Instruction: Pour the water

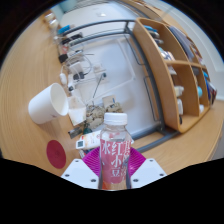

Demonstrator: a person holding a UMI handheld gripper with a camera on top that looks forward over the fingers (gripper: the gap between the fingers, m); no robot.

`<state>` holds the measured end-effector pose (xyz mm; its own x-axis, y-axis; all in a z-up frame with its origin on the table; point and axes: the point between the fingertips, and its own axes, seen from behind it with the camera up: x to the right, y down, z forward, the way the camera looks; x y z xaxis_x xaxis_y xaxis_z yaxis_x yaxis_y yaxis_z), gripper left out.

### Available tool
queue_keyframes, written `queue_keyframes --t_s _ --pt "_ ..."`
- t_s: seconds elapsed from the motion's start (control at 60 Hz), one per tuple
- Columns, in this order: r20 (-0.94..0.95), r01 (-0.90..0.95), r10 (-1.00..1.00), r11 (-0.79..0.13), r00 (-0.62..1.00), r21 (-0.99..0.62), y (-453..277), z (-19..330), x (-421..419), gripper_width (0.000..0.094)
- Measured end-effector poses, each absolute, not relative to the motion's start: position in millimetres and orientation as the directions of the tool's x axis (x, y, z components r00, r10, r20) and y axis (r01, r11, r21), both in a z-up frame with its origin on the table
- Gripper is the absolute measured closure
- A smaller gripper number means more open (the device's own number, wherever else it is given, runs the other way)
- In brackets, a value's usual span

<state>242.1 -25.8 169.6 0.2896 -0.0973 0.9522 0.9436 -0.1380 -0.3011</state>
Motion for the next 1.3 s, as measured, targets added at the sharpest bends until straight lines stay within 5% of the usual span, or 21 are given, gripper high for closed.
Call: queue_keyframes --t_s 0.25,0.4,0.817,1.0,1.15,1.3 --pt "0.962 0.961 -0.059 -0.099 -0.266 0.260 -3 174 195 0.0609" --pt "0.883 0.882 -0.041 -0.080 -0.467 0.463 3 167 181 0.0610" --pt "0.809 0.808 -0.013 -0.068 -0.588 0.586 13 156 171 0.0609" --pt "0.933 0.932 -0.038 -0.072 -0.357 0.354 8 172 181 0.0610" --pt "0.988 0.984 -0.033 -0.094 0.149 -0.152 3 178 203 0.0608" --pt "0.755 0.753 -0.017 -0.071 0.655 -0.655 1 170 212 0.0610"
